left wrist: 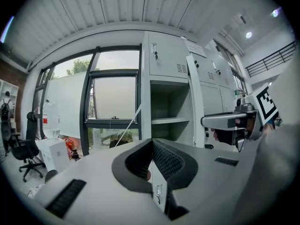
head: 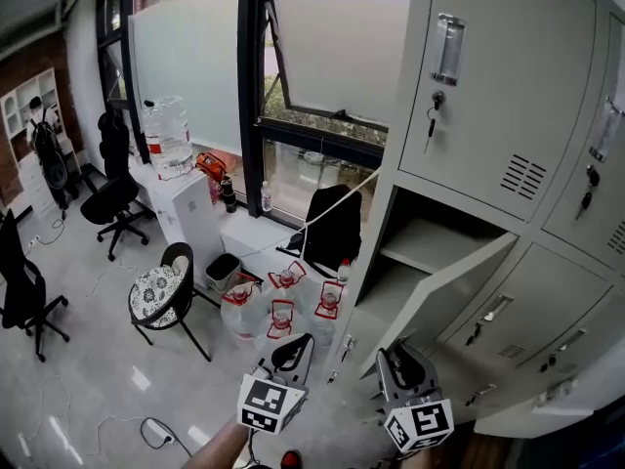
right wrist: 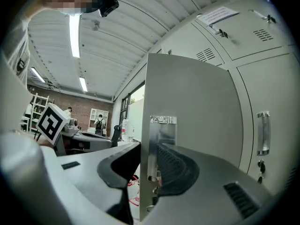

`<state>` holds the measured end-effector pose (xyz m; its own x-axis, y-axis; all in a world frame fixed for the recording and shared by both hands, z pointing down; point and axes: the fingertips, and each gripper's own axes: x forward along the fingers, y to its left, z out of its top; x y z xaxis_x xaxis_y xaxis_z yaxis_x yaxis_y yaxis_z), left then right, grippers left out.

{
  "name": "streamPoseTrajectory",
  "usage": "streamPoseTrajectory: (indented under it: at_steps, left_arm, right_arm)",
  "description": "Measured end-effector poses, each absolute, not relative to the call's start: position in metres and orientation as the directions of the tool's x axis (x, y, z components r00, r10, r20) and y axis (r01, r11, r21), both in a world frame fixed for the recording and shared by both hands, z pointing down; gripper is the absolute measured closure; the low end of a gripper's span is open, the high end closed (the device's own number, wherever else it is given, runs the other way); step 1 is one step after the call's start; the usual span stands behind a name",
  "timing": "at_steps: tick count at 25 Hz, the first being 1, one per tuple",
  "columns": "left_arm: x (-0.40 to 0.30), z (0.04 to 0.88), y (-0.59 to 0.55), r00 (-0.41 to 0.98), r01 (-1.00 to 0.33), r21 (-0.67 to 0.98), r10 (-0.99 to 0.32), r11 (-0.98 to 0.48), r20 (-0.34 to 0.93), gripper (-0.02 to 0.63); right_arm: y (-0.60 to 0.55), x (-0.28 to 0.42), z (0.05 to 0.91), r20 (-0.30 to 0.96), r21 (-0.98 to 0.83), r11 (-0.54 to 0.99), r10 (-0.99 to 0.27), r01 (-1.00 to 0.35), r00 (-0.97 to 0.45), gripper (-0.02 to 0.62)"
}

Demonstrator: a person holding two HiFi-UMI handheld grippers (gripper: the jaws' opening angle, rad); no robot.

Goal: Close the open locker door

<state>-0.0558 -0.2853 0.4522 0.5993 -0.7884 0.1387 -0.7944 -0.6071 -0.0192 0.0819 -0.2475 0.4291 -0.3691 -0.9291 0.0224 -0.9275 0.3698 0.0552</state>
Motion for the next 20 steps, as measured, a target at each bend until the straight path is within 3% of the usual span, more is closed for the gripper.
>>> streamPoseTrajectory:
  at_steps: [20]
  left_arm:
    - [-0.061,0.454,-0.354,0.640,-0.764,-0.003,-0.757,-0.646,0.131,0.584]
  right_arm:
    - [-0.315,0.066,0.431,0.046,0.070,0.305,-0.952,-0.950,-0.302,0.489]
